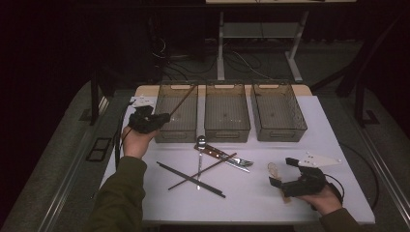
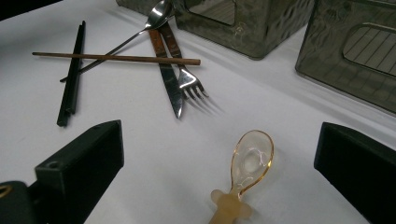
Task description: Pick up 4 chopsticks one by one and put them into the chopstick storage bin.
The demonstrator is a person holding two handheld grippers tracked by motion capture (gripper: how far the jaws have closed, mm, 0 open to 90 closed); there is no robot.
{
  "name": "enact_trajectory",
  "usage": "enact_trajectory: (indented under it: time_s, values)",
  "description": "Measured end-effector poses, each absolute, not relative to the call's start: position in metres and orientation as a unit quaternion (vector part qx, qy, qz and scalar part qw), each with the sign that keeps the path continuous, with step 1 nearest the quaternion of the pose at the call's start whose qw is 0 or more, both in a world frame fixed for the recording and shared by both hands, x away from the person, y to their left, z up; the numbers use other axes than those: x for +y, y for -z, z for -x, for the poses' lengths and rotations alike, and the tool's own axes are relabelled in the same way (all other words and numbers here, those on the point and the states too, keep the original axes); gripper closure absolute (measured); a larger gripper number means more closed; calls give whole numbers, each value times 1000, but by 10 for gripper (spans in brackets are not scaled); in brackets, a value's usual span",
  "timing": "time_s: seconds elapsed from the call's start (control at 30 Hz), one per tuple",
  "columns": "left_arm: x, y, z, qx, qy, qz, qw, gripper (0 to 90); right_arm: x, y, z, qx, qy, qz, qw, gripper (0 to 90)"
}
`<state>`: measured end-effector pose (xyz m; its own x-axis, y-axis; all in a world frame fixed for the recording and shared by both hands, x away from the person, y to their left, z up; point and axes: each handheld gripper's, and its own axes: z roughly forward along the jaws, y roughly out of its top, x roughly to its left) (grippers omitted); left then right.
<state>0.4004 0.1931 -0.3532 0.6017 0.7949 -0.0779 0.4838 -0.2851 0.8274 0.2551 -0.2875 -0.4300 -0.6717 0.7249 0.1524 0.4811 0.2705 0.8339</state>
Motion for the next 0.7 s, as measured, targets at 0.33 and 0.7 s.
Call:
enact_trajectory:
  time_s: [0.33, 0.7]
  values:
    - [190, 356, -431, 431, -189, -773, 425, 848, -288, 430, -255, 786, -468, -383, 131, 13]
    - [193, 365, -452, 460, -187, -762, 416, 848, -287, 430, -255, 785, -468, -384, 130, 12]
